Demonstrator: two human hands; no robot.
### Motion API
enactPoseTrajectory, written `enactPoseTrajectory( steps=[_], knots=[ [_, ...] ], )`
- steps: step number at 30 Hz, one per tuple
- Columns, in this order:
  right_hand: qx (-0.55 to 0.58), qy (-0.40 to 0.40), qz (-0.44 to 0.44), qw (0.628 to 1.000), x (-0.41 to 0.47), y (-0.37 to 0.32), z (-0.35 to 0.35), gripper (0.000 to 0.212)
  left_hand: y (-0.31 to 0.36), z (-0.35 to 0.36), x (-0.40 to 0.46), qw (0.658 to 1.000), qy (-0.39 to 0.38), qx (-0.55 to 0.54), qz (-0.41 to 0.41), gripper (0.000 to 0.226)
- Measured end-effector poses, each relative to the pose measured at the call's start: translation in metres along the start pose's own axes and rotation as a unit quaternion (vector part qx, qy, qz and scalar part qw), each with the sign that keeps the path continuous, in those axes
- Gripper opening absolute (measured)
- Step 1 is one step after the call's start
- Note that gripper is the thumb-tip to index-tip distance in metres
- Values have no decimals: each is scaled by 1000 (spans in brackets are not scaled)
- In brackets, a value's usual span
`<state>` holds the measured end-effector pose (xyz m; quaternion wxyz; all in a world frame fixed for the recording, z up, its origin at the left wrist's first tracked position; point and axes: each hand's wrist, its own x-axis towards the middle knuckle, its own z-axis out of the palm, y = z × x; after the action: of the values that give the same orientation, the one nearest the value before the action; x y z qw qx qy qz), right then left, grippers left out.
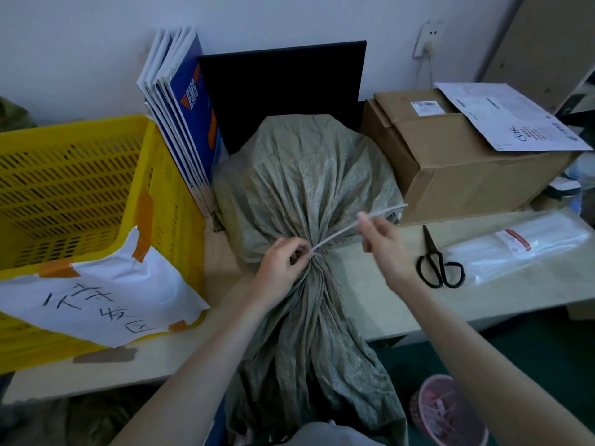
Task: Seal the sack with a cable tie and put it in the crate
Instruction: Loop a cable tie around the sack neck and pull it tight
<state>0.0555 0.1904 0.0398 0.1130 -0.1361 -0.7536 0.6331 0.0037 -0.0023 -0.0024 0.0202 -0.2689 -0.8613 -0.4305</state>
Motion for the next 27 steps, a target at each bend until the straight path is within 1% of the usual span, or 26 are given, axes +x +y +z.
enactPoseTrajectory(
  steps=[1, 3, 6, 8, 13, 17, 22, 27],
  knots=[
    [-25, -17, -5, 1000, -2, 4, 9, 40, 1, 1, 1, 1000, 0, 8, 12, 7],
    [-39, -19, 7, 999, 0, 13, 24, 39, 4, 4, 3, 999, 8, 23, 31, 6],
    [-5, -4, 56, 998, 5, 23, 36, 39, 2, 8, 3, 999, 25, 23, 30, 6],
    [1, 7, 66, 998, 8, 27, 38, 40, 2, 9, 3, 999, 37, 14, 22, 9],
    [-31, 29, 8, 999, 10, 23, 39, 41, 4, 12, 3, 998, 63, -12, 16, 13],
    [-48, 44, -38, 997, 13, 16, 34, 43, 2, 14, 5, 998, 69, -10, 4, 16],
    [-53, 41, -63, 996, 15, 8, 27, 43, -1, 15, 7, 998, 63, 2, 5, 18],
    [-46, 32, -62, 996, 13, 8, 21, 43, -7, 16, 2, 999, 47, -2, 3, 17]
  ],
)
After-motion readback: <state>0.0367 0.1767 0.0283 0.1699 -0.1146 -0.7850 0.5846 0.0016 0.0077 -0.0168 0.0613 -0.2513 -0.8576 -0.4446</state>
